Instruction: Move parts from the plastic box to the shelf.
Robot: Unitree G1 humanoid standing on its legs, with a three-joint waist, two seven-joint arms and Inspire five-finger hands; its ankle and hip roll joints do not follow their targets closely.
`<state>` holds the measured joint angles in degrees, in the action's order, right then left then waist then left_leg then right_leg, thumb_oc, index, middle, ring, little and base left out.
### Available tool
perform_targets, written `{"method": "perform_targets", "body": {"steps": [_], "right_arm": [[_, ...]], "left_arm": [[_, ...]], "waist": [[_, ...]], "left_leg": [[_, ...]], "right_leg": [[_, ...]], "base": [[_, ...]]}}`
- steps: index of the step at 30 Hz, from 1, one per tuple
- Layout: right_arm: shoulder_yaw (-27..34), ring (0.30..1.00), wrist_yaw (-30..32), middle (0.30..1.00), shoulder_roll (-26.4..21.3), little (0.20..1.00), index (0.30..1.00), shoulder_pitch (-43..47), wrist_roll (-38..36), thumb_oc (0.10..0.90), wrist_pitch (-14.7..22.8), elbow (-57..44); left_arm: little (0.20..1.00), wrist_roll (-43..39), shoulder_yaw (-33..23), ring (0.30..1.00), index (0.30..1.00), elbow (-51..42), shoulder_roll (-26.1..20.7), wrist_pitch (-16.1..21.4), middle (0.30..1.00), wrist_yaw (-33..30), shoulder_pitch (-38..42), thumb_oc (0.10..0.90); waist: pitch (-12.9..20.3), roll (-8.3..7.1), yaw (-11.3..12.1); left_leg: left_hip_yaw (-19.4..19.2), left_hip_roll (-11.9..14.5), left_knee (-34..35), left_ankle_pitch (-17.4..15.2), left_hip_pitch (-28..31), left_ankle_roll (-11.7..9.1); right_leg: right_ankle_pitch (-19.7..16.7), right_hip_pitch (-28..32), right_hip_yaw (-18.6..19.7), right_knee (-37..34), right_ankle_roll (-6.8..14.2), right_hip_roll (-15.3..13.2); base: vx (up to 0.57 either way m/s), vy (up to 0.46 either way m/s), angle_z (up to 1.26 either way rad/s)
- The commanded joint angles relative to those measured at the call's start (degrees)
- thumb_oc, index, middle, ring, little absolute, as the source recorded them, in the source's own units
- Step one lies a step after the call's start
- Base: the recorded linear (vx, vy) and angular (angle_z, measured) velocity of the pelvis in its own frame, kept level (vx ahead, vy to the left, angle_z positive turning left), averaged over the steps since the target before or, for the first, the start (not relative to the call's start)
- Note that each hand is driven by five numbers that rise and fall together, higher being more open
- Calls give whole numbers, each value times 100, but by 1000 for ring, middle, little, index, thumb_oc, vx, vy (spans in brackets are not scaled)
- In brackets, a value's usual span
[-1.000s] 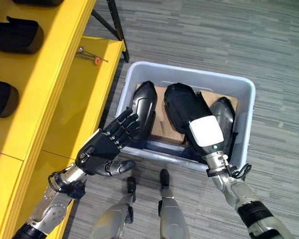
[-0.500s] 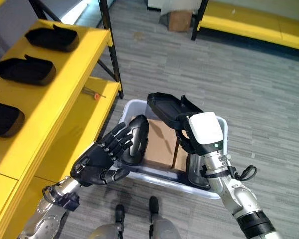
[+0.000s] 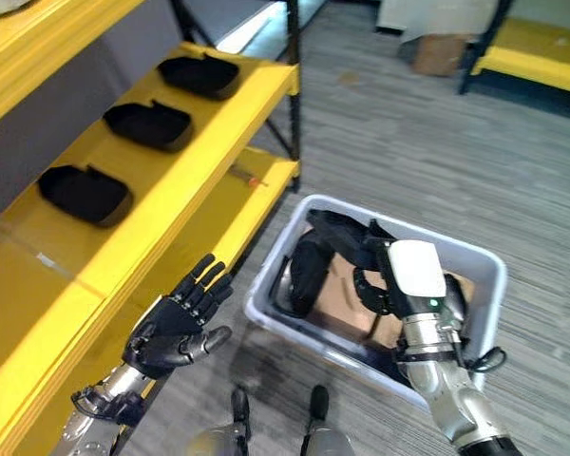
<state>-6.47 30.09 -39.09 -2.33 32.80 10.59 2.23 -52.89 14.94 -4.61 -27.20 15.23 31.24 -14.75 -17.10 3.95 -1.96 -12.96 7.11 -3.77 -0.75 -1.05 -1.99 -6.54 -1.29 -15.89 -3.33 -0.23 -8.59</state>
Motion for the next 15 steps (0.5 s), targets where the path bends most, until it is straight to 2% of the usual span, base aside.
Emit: {"method": "perform_targets", "body": {"steps": [1, 4, 5, 7, 9, 10, 14, 15], "right_arm": [[319, 300, 729, 300, -105, 300, 300, 630, -263, 400, 748, -795], [248, 300, 847, 300, -79, 300, 300, 750, -246, 400, 937, -933], [165, 300, 846, 300, -60, 300, 300, 866, -244, 400, 982, -979], [108, 300, 843, 300, -27, 300, 300, 957, -242, 400, 998, -1065], [93, 300, 838, 300, 52, 300, 300, 954, -293, 400, 983, -1233], [103, 300, 858, 300, 144, 300, 300, 930, -340, 400, 1031, -1438], [168, 300, 914, 300, 192, 300, 300, 864, -308, 400, 1127, -1625], [198, 300, 910, 300, 238, 300, 300, 829, -257, 400, 1179, -1751]], "left_arm": [[1000, -221, -78, 1000, 1000, -500, 95, 400, 1000, 427, 418, 900], [1000, 61, 122, 1000, 1000, -504, 38, 517, 1000, 441, 694, 900], [1000, 6, 211, 1000, 1000, -541, -23, 608, 1000, 273, 778, 900], [1000, -62, 261, 1000, 1000, -582, -45, 538, 1000, 56, 859, 900], [1000, 10, 298, 1000, 1000, -572, -82, 479, 1000, -68, 863, 900], [1000, 163, 315, 1000, 1000, -565, -166, 627, 1000, -172, 759, 900], [1000, 200, 244, 1000, 1000, -577, -231, 780, 1000, -208, 657, 900], [1000, 250, 188, 1000, 1000, -559, -260, 843, 1000, -179, 631, 900]], "waist": [[438, -100, -301], [491, -25, -413], [495, 9, -445], [505, 35, -481], [524, 12, -484], [566, -51, -433], [607, -112, -356], [632, -165, -304]], "left_leg": [[-100, 206, -543, 88, 212, -102], [-202, 202, -360, 98, 355, -83], [-286, 114, -213, -64, 428, -18], [-455, 16, 11, -246, 565, 58], [-496, -80, 161, -296, 631, 108], [-484, -202, 266, -360, 691, 169], [-489, -293, 339, -423, 766, 224], [-491, -351, 363, -477, 818, 271]], "right_leg": [[1019, -55, 440, 927, 153, 188], [875, -164, 496, 885, 246, 119], [803, -177, 533, 857, 330, 53], [744, -113, 509, 807, 463, -53], [684, -25, 470, 738, 567, -125], [583, 62, 411, 613, 691, -230], [422, 159, 302, 416, 831, -362], [281, 203, 239, 268, 935, -444]], "base": [[-108, 275, 70], [-140, 372, 47], [-108, 367, 27], [-121, 408, 29], [-155, 403, 43], [-180, 386, 30], [-128, 263, 12], [-124, 213, 28]]}}
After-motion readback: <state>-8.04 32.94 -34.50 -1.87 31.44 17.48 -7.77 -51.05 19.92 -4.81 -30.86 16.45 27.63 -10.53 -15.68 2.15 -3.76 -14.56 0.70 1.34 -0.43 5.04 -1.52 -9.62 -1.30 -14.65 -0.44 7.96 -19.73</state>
